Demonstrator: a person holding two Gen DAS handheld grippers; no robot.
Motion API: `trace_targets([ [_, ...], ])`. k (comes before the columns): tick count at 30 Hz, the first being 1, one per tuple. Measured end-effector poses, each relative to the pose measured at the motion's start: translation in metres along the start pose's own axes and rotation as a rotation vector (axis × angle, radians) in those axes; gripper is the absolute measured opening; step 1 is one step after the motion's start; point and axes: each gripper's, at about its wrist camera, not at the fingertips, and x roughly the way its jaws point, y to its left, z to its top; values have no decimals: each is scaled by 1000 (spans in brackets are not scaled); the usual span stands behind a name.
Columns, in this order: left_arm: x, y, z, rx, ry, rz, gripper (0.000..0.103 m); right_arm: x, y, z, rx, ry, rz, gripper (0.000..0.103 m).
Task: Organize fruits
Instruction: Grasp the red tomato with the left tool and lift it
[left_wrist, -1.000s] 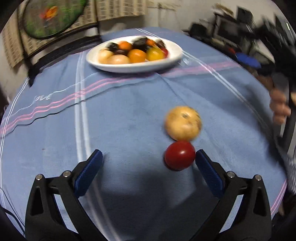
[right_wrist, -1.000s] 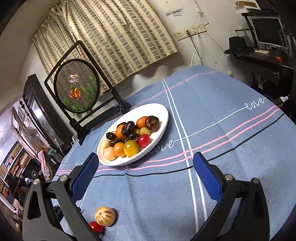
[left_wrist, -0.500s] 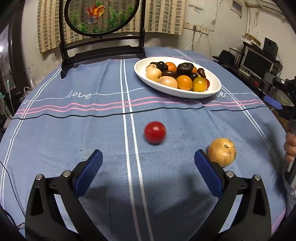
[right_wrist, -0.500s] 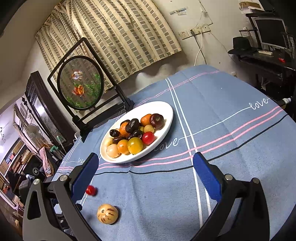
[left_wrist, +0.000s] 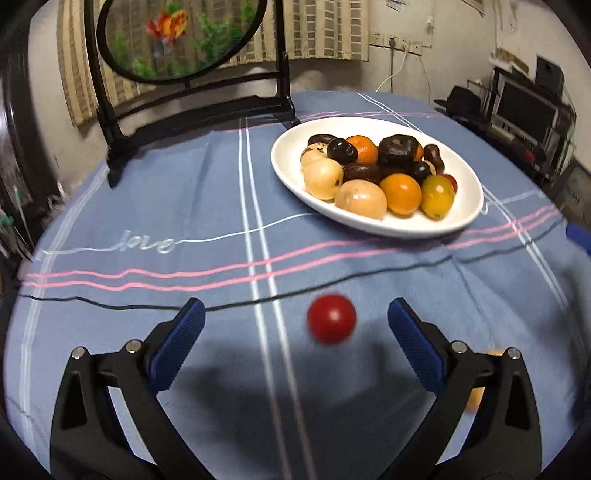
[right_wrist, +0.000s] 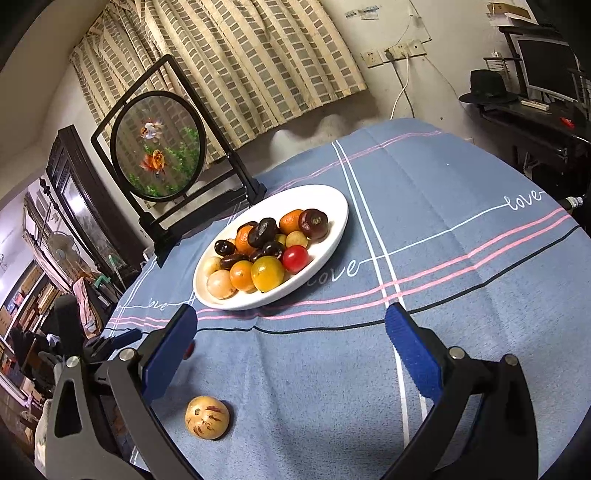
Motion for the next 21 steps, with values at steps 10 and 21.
trace_targets([
  [10, 12, -4, -10, 11, 27, -83, 76, 8, 6, -3, -32, 41, -3, 102],
  [21, 16, -11, -11, 19, 39, -186, 46, 8, 8, -4, -37, 43, -3, 102],
])
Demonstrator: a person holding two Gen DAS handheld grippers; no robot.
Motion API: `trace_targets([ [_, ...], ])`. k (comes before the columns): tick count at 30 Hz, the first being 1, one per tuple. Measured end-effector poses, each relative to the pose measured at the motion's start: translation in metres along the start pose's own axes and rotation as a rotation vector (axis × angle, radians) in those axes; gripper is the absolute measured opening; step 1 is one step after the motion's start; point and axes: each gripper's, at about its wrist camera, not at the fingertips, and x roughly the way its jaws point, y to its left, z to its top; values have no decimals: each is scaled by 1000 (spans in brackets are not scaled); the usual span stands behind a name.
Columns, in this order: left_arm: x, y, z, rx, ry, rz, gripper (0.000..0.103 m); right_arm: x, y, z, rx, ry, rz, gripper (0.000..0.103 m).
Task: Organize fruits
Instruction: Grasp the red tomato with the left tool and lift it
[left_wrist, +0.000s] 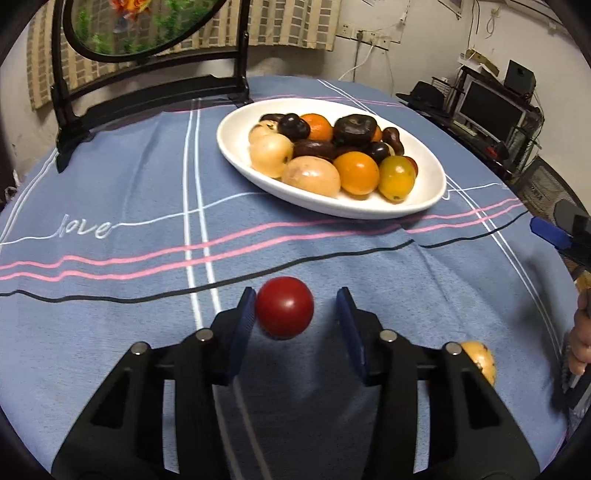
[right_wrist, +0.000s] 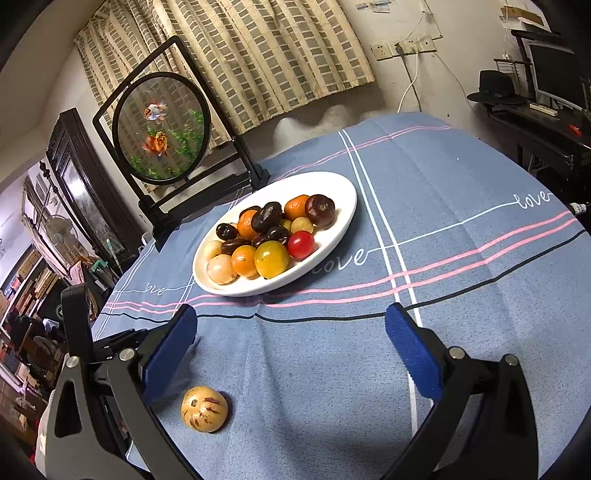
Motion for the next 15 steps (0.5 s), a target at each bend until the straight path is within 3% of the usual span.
trace_targets([
  [3, 3, -2, 0, 5, 6, -1, 45, 1, 1, 0, -1, 3, -1, 102],
  [5, 3, -1, 0, 3, 10, 3, 32, 1, 1, -1, -6, 0, -5, 102],
  [9, 0, 5, 0, -25, 7, 11, 31, 3, 6, -3, -36, 14, 26, 102],
  [15, -19, 27, 1, -82, -47, 74, 31, 8, 49, -23, -252, 79, 124, 101],
])
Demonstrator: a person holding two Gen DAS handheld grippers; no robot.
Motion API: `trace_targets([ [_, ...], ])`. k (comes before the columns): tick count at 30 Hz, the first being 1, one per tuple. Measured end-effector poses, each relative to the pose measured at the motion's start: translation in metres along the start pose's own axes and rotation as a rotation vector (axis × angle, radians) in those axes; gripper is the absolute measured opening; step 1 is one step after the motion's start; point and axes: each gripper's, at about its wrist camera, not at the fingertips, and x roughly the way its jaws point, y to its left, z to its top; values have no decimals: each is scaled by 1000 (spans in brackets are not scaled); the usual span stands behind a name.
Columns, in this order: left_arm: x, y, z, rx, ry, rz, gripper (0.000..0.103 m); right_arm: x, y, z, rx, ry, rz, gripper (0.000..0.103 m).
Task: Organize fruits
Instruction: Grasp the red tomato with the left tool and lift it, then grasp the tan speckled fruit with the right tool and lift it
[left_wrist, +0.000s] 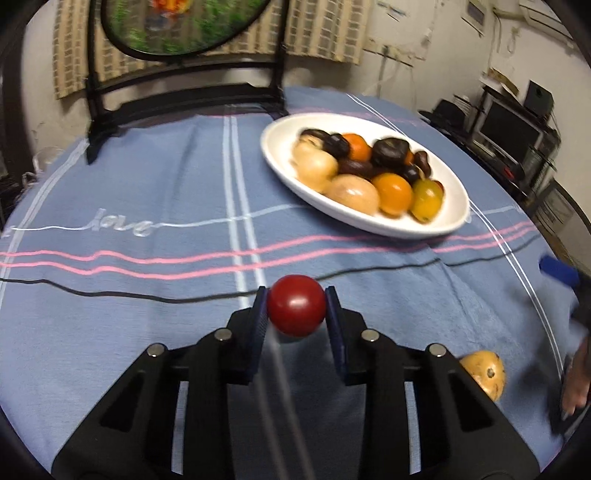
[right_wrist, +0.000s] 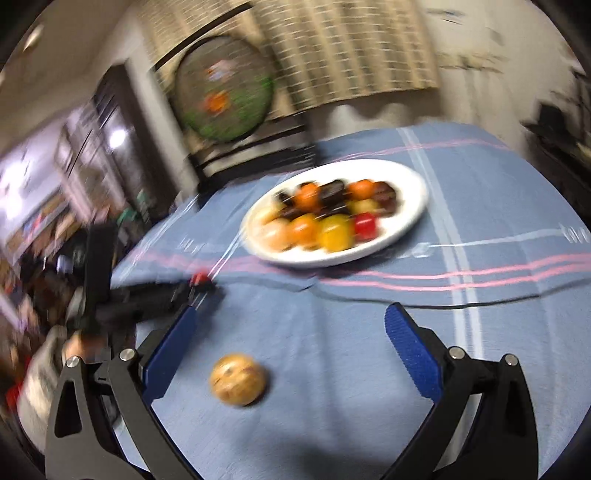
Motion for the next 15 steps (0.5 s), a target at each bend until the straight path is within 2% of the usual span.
trace_targets([
  [1, -1, 2, 0, -7, -2, 0, 31, 4, 14, -5, -64, 17, 2, 100],
  [4, -1, 6, 0, -19, 5, -5, 31, 21, 51, -23, -228, 82, -11, 87],
  [6, 0, 7, -1, -20, 8, -8, 31, 37, 67, -32, -313, 158, -33, 70],
  [12, 2, 5, -1, -18, 16, -25, 31, 49, 44, -30, -208, 216, -30, 52],
  [15, 3, 5, -2, -18, 21, -30, 31, 51, 52, -32, -240, 224, -29, 46],
])
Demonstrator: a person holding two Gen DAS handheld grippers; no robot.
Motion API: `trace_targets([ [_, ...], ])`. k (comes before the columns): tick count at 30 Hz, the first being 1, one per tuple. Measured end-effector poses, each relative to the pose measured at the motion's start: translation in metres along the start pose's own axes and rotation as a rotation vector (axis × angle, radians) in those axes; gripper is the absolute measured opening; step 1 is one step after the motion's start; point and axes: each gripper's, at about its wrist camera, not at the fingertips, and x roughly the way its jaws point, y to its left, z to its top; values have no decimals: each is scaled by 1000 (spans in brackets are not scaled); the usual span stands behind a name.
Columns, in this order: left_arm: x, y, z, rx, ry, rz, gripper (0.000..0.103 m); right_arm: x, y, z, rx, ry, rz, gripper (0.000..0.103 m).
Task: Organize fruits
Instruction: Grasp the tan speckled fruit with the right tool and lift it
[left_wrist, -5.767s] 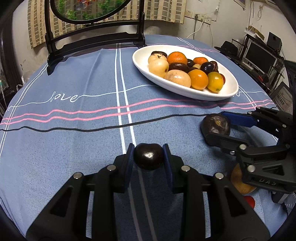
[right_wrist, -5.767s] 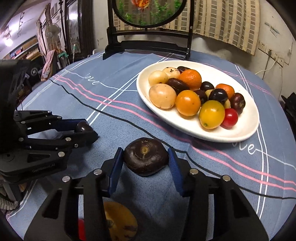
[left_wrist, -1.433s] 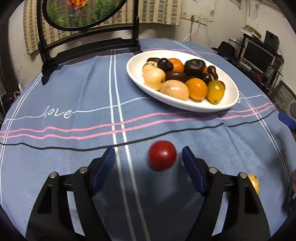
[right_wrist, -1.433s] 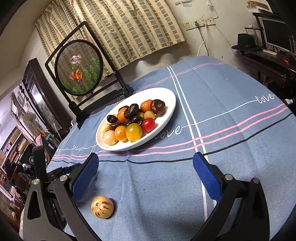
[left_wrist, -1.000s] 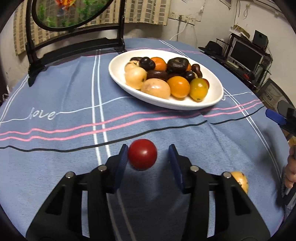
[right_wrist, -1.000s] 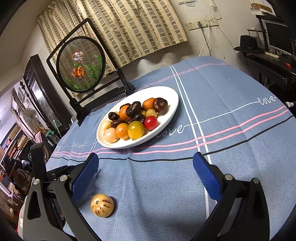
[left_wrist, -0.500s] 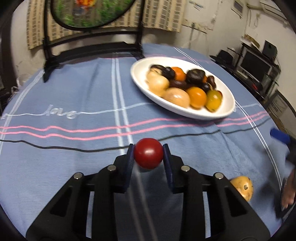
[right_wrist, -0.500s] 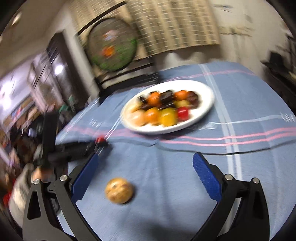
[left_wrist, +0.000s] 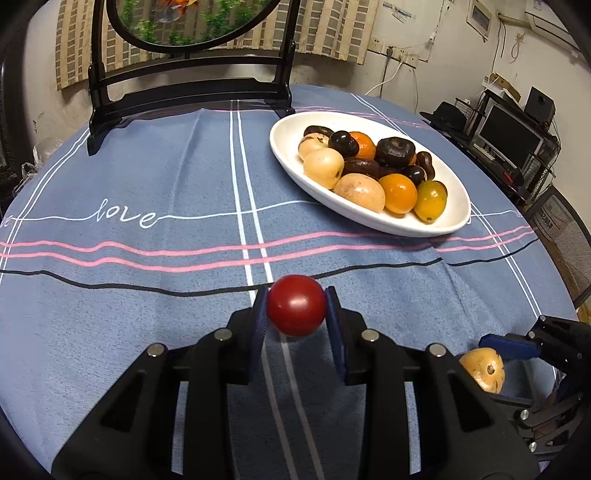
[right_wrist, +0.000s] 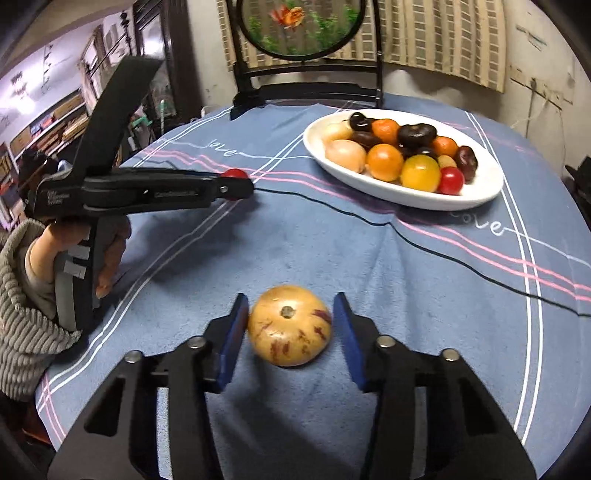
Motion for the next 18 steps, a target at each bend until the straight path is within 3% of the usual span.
trace_targets([
  [13, 11, -3, -5, 13, 35, 6, 31, 6, 3, -1, -4, 39, 0, 46],
  [18, 8, -5, -6, 11, 24, 17, 31, -1, 3, -1, -7, 6, -16, 45],
])
